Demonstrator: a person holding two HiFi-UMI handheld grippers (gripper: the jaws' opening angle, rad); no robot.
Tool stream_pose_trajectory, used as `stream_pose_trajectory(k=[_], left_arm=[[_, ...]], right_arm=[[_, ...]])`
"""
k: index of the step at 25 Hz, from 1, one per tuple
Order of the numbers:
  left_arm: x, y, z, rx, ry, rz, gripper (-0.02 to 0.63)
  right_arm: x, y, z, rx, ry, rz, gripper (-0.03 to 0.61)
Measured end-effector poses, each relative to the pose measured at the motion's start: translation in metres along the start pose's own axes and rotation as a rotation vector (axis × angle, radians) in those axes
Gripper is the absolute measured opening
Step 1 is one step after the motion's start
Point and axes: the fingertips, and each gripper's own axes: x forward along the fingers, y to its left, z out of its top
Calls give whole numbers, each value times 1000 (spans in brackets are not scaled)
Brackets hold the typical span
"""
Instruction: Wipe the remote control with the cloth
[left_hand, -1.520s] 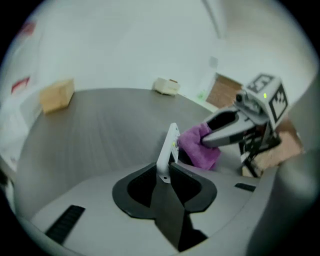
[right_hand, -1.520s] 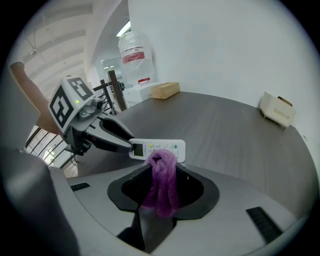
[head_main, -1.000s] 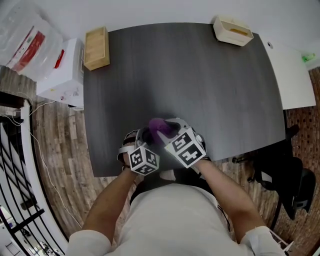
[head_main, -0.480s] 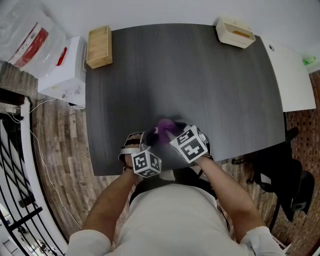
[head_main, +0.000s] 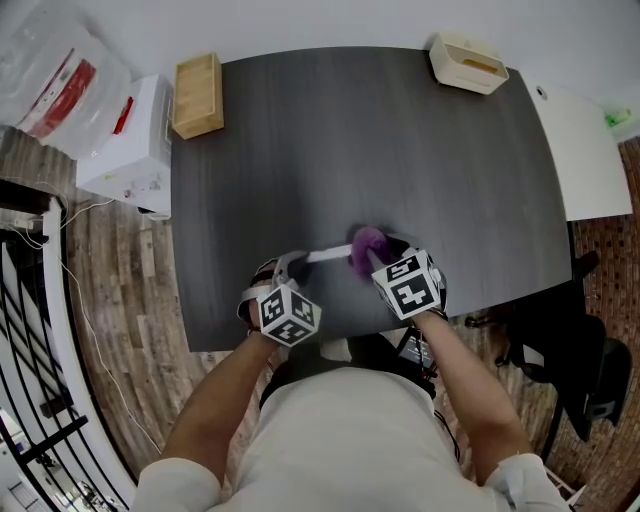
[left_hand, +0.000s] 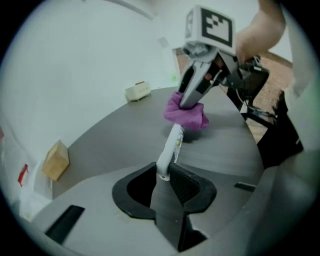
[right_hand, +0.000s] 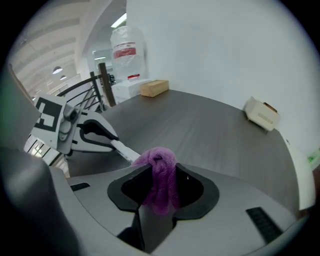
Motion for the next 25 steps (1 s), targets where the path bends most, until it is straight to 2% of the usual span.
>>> stream_pose_trajectory(k=[2,4,7,10,13,17,19,21,23,25], left_arm=[[3,4,0,-106,7,-64,80],[6,10,-1,-248,18,-140,80],[10,14,-6,-420,39,-258,80],[10,11,-7,-491,69,-360,81],[9,0,-11,-563,117,-472,81],[7,-8,-17,-618,141,-543,81],[6,-5,-17,-583,117,-510,83],[4,0,-15,-479,81,-429,87],[0,2,-16,-302,50,-341,100],[-5,1,-17,-88,29,-265,117]], right_arm=[[-3,-22,-8,51,13,-62,141],[-7,-33,-7,71,0,-101,141],[-10,-14,12,6,-73,-61,141],[1,20,26,-138,-105,12,141],[13,42,32,-259,-88,49,141],[25,49,31,-289,-60,86,141],[30,48,29,-275,-46,97,141],[36,46,28,-251,-25,108,141],[43,42,28,-219,-3,125,141],[48,40,29,-174,16,153,141]])
